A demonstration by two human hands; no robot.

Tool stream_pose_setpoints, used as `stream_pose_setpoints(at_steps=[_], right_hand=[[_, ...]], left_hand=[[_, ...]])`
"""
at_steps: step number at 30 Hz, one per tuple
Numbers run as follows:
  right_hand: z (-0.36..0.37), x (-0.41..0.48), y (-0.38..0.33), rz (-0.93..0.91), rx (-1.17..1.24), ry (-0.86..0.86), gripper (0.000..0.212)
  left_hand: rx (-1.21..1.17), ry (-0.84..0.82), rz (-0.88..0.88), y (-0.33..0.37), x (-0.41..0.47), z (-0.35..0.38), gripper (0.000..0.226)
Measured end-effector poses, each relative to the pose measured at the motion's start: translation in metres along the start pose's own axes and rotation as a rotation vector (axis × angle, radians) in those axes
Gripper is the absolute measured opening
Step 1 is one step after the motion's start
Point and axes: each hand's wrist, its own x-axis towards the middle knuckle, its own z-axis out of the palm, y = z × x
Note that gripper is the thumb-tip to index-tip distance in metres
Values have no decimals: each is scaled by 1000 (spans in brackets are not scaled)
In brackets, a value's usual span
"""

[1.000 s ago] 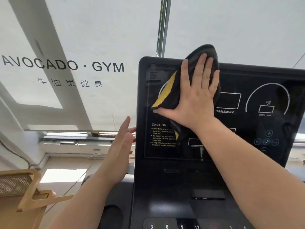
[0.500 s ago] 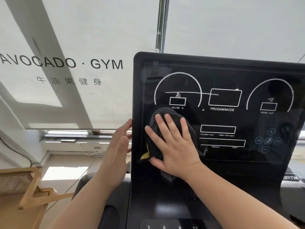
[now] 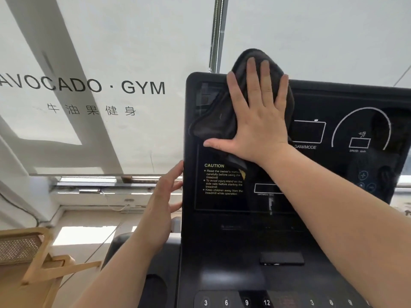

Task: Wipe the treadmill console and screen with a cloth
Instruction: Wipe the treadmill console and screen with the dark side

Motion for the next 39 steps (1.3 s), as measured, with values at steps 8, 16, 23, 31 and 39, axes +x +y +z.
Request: stream_pose_setpoints(at_steps=[8, 16, 23, 31, 39], right_hand=[[39, -71, -54, -224, 30, -32, 122], [68, -156, -41, -91, 90, -7, 106], [40, -91, 6, 268, 69, 44, 115], [29, -44, -67, 177, 99, 26, 106], [63, -148, -51, -55, 31, -66, 104]], left_hand=[[-166, 119, -88, -12, 1, -9, 80], [37, 119, 42, -12, -2, 7, 84], [190, 148, 110, -28, -3, 10, 78], [154, 141, 98, -34, -12, 11, 82], [198, 181, 92, -30, -21, 23, 84]])
